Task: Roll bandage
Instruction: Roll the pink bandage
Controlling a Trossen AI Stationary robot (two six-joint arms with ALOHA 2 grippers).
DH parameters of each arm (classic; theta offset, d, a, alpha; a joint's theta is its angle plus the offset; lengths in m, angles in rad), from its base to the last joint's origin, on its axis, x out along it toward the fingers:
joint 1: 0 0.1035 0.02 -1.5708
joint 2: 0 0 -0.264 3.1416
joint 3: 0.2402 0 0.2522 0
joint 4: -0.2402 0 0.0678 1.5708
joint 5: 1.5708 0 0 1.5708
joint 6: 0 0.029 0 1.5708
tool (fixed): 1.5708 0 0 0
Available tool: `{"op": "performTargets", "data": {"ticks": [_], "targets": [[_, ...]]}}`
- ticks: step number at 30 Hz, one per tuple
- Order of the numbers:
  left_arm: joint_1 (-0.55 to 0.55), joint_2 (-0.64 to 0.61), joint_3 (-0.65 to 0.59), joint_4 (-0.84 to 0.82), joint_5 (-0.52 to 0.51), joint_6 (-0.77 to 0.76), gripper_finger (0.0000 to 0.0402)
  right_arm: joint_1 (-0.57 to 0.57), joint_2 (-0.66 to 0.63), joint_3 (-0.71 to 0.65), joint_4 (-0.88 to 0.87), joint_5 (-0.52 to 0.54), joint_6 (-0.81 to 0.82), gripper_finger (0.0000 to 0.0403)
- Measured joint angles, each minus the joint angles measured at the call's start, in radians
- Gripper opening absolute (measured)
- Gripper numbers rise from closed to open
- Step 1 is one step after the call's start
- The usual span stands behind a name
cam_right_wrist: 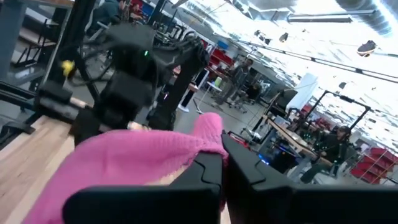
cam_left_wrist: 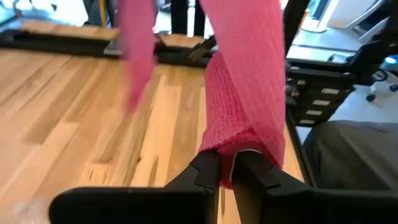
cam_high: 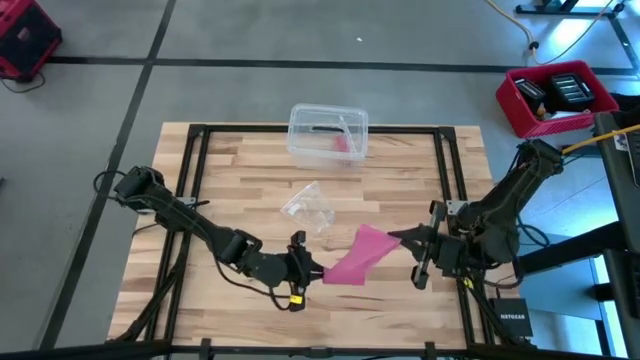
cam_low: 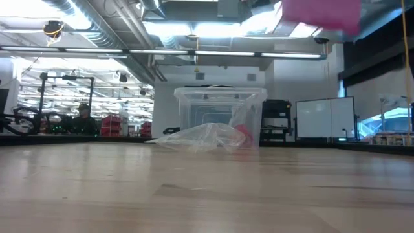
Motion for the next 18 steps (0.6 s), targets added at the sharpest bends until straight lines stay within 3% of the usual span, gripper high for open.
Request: {"op": "performTargets", "data": {"ticks": [15, 18], "targets": [[0.026, 0.001, -0.071, -0.012, -0.004, -0.037, 0.0021, 0.000, 0.037, 0.260, -0.262, -0.042, -0.004, 0.0004], [0.025, 0.001, -0.071, -0.024, 0.035, -0.028, 0.0021, 0.000, 0.037, 0.308, -0.343, -0.039, -0.009, 0.0004]]}}
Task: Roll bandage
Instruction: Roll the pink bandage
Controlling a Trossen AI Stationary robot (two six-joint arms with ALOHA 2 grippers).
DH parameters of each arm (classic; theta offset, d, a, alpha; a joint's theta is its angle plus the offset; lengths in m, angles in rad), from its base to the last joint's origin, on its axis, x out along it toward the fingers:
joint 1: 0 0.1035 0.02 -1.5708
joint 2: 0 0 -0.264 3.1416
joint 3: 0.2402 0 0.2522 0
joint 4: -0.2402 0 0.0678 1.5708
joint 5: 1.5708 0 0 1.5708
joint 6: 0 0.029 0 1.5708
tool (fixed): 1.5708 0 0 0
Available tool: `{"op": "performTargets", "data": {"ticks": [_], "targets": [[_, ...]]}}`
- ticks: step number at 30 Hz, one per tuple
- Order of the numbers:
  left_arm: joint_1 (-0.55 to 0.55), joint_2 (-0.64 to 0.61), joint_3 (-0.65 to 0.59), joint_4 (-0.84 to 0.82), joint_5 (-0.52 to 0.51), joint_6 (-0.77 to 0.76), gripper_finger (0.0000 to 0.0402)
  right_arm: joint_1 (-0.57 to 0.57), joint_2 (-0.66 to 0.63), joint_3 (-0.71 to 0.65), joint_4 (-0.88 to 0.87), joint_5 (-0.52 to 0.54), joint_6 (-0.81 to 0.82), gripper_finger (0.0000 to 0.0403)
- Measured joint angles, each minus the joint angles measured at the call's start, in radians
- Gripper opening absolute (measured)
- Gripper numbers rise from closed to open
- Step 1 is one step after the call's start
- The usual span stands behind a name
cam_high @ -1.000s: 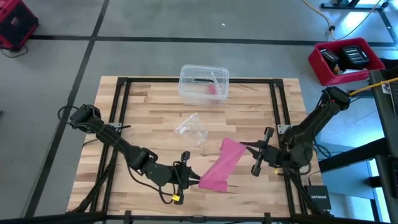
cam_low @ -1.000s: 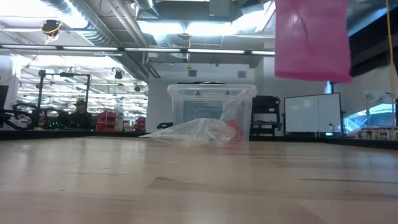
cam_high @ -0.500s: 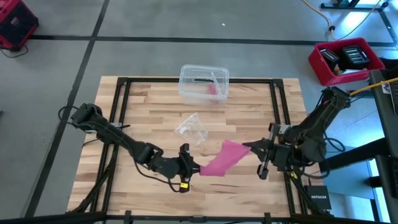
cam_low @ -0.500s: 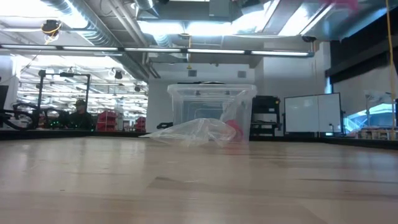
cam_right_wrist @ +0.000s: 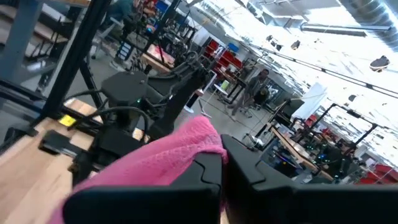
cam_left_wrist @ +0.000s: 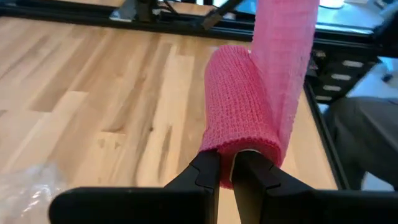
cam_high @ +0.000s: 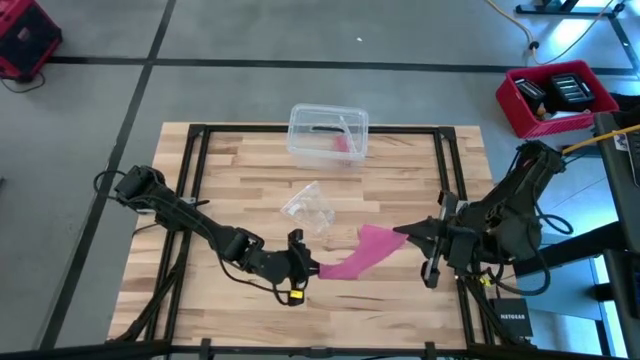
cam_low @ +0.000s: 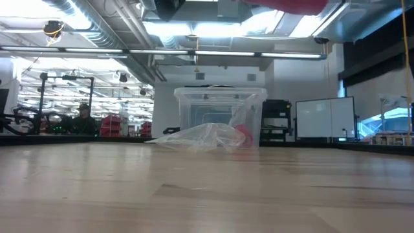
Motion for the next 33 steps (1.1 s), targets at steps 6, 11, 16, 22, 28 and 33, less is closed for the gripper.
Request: {"op": "performTargets", "data": {"ticks": [6, 11, 16, 22, 28, 33], "targets": [[-0.031, 0.000, 0.001, -0.031, 0.085, 0.027, 0.0021, 0.000, 0.000, 0.083, -0.147, 0.074, -0.001, 0.0004], [-0.053, 0.000, 0.002, -0.125, 0.066, -0.006, 0.0021, 0.000, -0.011, 0.123, -0.177, 0.060, 0.003, 0.0003], [-0.038, -0.002, 0.003, -0.194, -0.003, -0.072, 0.0021, 0.000, -0.019, 0.181, -0.203, -0.005, 0.004, 0.0002], [-0.031, -0.002, 0.002, -0.109, 0.058, 0.007, 0.0021, 0.000, -0.020, 0.198, -0.252, -0.027, 0.005, 0.0002], [-0.054, -0.001, 0.001, 0.119, 0.231, 0.108, 0.0021, -0.001, -0.015, 0.200, -0.375, -0.008, 0.071, 0.0001], [-0.077, -0.001, 0.040, 0.197, 0.309, 0.161, 0.0021, -0.055, -0.011, 0.173, -0.535, -0.007, 0.236, 0.0001]]}}
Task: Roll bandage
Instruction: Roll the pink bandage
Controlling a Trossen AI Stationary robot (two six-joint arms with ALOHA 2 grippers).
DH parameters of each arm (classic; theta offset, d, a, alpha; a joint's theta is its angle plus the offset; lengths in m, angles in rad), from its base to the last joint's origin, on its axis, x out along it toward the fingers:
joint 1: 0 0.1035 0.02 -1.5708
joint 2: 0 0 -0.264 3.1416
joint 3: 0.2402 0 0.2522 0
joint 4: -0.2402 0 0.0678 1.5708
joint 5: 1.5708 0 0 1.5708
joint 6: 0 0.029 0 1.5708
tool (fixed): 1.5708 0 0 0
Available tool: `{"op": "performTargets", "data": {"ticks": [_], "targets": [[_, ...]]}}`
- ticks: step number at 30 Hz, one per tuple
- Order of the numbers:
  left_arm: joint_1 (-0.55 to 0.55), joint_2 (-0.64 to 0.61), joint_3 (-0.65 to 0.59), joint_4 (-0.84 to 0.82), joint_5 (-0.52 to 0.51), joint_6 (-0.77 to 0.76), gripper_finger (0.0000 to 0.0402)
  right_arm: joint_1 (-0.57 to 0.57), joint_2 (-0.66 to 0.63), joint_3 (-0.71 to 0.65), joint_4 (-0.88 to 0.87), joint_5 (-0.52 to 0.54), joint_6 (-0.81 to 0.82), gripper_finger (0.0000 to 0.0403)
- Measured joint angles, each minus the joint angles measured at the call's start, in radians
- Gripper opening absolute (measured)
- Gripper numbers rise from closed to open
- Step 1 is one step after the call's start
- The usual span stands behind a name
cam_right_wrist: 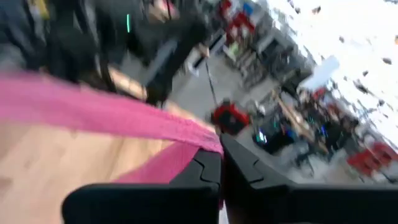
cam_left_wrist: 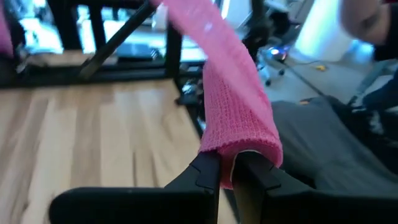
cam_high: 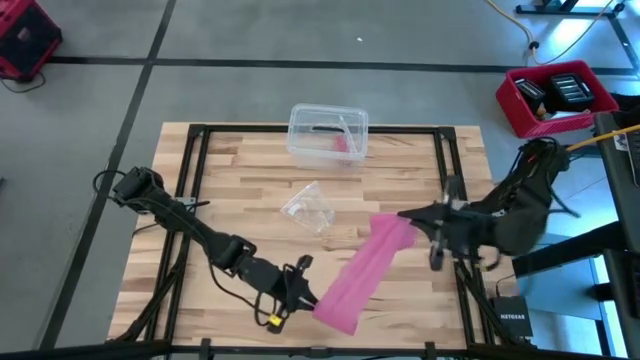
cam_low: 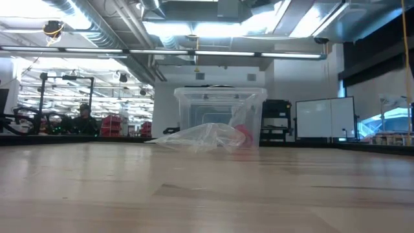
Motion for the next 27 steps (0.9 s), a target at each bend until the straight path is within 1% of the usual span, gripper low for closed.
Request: {"op": "performTargets", "data": {"ticks": [2, 6, 8, 10, 12, 14, 18, 21, 23, 27], "targets": [[-0.009, 0.000, 0.028, 0.001, 0.005, 0.025, 0.0021, -0.026, 0.001, -0.040, -0.049, -0.010, 0.069, 0.0001], [-0.015, -0.006, 0.077, -0.008, 0.032, 0.080, 0.0021, -0.077, 0.001, -0.161, -0.059, -0.055, 0.179, 0.0001], [-0.015, -0.020, 0.096, -0.006, 0.026, 0.107, 0.0021, -0.085, 0.001, -0.234, -0.052, -0.074, 0.248, 0.0001], [-0.015, -0.045, 0.102, -0.007, -0.004, 0.132, 0.0021, -0.084, -0.001, -0.318, -0.009, -0.075, 0.310, 0.0001], [-0.015, -0.073, 0.102, -0.014, -0.052, 0.149, 0.0021, -0.082, -0.001, -0.405, 0.063, -0.077, 0.356, 0.0001], [-0.009, -0.101, 0.102, -0.028, -0.123, 0.149, 0.0021, -0.082, -0.001, -0.493, 0.169, -0.104, 0.404, 0.0001], [0.013, -0.121, 0.103, -0.023, -0.262, 0.143, 0.0021, -0.083, 0.015, -0.661, 0.492, -0.194, 0.435, 0.0001], [0.038, -0.121, 0.103, -0.029, -0.319, 0.120, 0.0021, -0.082, 0.043, -0.742, 0.689, -0.205, 0.440, 0.0008], [0.053, -0.121, 0.103, -0.034, -0.329, 0.097, 0.0021, -0.082, 0.060, -0.764, 0.750, -0.206, 0.487, 0.0015], [0.073, -0.121, 0.103, -0.041, -0.330, 0.063, 0.0021, -0.083, 0.085, -0.765, 0.752, -0.226, 0.634, 0.0029]]}}
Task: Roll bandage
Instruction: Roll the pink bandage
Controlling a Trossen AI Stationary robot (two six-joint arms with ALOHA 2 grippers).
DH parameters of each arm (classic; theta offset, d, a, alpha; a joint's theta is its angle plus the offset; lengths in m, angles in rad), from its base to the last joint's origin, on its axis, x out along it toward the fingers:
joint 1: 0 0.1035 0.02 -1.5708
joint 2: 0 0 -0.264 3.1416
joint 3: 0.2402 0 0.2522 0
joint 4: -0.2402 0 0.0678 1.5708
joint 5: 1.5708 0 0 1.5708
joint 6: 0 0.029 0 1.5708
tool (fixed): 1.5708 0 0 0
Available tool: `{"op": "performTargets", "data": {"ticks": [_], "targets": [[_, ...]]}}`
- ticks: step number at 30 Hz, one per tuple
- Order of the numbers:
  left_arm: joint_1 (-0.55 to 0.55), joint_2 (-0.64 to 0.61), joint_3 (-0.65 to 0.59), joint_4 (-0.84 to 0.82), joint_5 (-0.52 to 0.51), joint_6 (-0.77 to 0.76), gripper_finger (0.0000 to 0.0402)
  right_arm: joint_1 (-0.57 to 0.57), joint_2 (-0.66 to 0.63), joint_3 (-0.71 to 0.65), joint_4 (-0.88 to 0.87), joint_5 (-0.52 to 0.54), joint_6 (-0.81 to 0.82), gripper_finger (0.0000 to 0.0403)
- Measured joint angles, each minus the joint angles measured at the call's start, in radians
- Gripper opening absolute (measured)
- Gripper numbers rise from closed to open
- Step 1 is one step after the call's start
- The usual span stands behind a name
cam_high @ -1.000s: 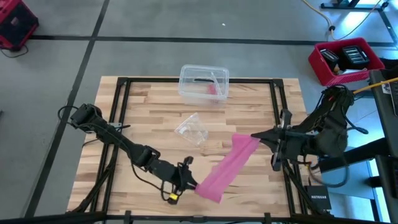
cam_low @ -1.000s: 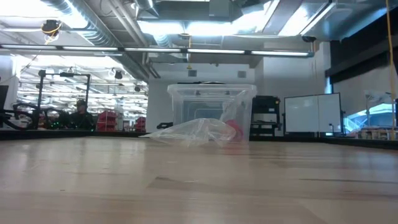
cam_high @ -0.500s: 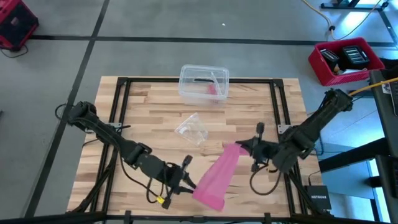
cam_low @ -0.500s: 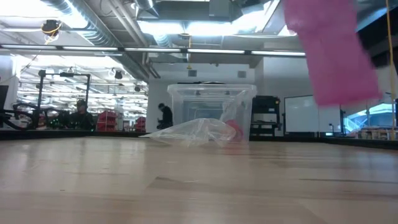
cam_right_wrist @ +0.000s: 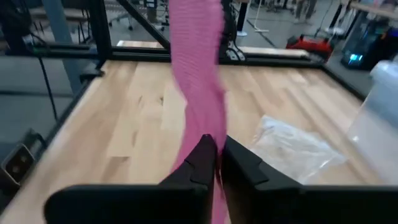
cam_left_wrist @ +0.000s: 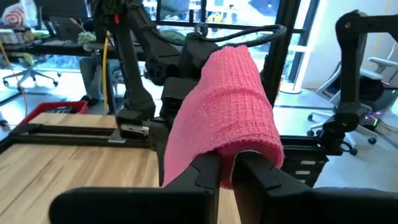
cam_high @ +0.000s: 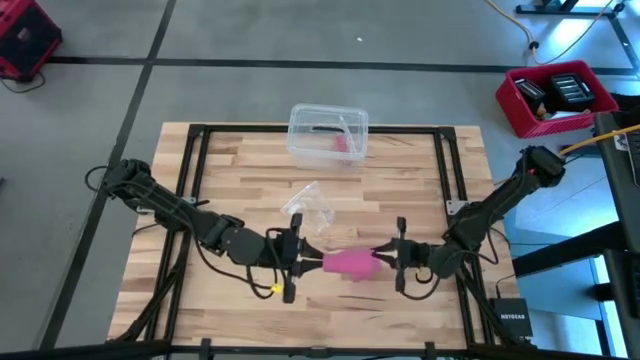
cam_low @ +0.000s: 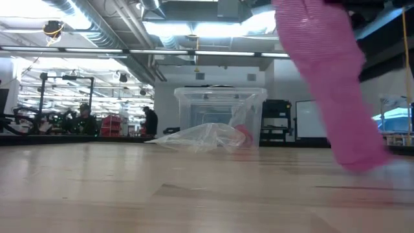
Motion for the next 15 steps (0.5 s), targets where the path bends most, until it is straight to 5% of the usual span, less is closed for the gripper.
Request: {"op": "performTargets", "data": {"ticks": [7, 15], "targets": [[0.011, 0.000, 0.000, -0.010, 0.000, -0.022, 0.0021, 0.001, -0.028, 0.074, -0.056, -0.009, 0.001, 0.0121], [0.003, -0.017, 0.000, -0.005, -0.001, -0.017, 0.0021, 0.016, -0.115, 0.254, -0.474, -0.192, 0.142, 0.0236]]}}
